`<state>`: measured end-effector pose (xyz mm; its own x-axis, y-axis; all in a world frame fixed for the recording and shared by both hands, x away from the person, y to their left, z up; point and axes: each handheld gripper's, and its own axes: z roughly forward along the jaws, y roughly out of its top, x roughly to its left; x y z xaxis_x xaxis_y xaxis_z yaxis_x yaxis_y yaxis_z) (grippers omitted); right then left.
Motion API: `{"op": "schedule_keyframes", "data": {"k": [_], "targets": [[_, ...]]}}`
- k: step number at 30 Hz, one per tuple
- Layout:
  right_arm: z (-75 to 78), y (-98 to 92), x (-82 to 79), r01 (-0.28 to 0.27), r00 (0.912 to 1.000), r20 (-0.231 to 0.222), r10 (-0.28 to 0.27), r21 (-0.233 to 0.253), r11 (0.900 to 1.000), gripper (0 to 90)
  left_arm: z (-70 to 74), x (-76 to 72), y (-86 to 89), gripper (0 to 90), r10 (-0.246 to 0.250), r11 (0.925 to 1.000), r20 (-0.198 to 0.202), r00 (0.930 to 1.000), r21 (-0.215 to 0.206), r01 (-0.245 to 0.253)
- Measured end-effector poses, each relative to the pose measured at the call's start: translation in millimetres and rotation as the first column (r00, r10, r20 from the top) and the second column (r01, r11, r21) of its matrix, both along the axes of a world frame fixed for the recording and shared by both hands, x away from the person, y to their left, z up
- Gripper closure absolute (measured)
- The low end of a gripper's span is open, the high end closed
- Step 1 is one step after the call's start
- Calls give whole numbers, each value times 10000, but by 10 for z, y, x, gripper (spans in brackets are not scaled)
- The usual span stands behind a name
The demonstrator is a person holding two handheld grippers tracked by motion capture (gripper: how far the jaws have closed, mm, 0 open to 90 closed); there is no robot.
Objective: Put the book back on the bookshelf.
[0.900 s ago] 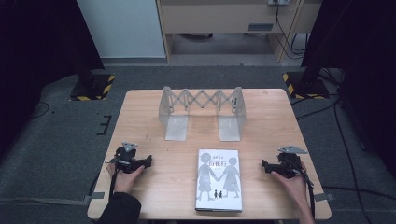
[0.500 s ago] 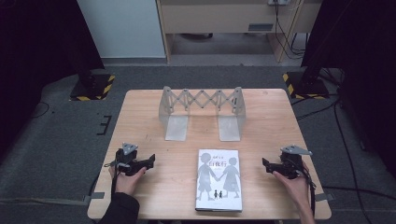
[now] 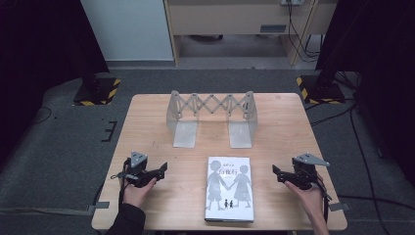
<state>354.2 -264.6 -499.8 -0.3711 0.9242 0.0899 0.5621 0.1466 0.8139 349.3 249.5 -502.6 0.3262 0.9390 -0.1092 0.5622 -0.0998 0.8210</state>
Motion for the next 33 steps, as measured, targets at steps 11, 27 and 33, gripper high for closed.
{"op": "schedule_keyframes", "data": {"k": [11,27,33], "targets": [[187,333,-12,-951,9950,319,947,114,9954,158,68,-57,-197,155,-699,9975,324,9970,-90,703],[175,620,-109,-1769,9835,440,1758,245,9839,187,137,-143,-562,173,-1634,9865,596,9848,-34,1639],[199,601,-171,-1715,9835,602,1708,69,9852,214,102,-182,-744,173,-2238,9746,485,9734,222,2230]]}}
